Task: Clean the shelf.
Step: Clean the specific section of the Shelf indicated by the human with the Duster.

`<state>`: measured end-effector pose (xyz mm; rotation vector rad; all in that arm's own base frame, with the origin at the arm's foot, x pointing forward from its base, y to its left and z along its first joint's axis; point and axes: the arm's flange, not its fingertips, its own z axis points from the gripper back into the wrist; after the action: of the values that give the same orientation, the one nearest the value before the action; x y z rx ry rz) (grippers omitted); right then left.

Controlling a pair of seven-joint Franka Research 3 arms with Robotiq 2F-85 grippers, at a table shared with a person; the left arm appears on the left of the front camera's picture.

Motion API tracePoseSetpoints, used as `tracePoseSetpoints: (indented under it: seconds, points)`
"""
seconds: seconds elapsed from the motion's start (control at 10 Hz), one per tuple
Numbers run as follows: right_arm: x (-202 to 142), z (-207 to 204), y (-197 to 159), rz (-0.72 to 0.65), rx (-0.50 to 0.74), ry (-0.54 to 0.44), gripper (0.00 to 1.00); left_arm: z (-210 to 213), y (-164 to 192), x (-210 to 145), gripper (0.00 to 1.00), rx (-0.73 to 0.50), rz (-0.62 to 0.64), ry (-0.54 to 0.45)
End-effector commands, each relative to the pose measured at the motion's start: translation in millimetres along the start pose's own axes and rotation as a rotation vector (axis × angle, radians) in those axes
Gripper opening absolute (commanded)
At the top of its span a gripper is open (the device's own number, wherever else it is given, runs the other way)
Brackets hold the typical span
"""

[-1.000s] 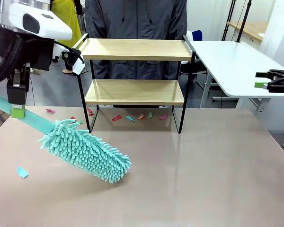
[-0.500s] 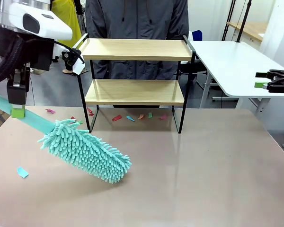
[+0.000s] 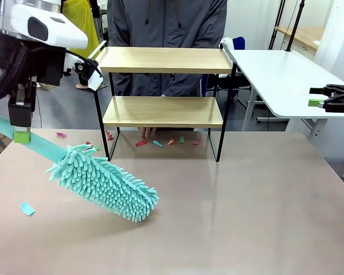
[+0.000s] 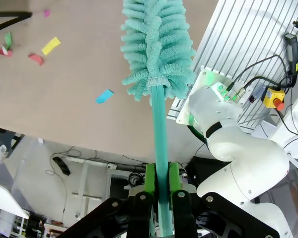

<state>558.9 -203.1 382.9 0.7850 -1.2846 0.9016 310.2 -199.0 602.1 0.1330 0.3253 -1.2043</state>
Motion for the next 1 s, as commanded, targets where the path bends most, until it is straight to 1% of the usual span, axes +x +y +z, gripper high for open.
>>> tracePoseSetpoints:
  seconds: [0.0, 0.9]
  points:
    - [3.3, -2.0, 0.1, 0.006, 0.001, -0.003, 1.00, 0.2, -0.3, -1.9, 0.13, -0.005, -0.002, -0.001]
    - [3.3, -2.0, 0.1, 0.006, 0.001, -0.003, 1.00, 0.2, -0.3, -1.9, 0.13, -0.005, -0.002, -0.001]
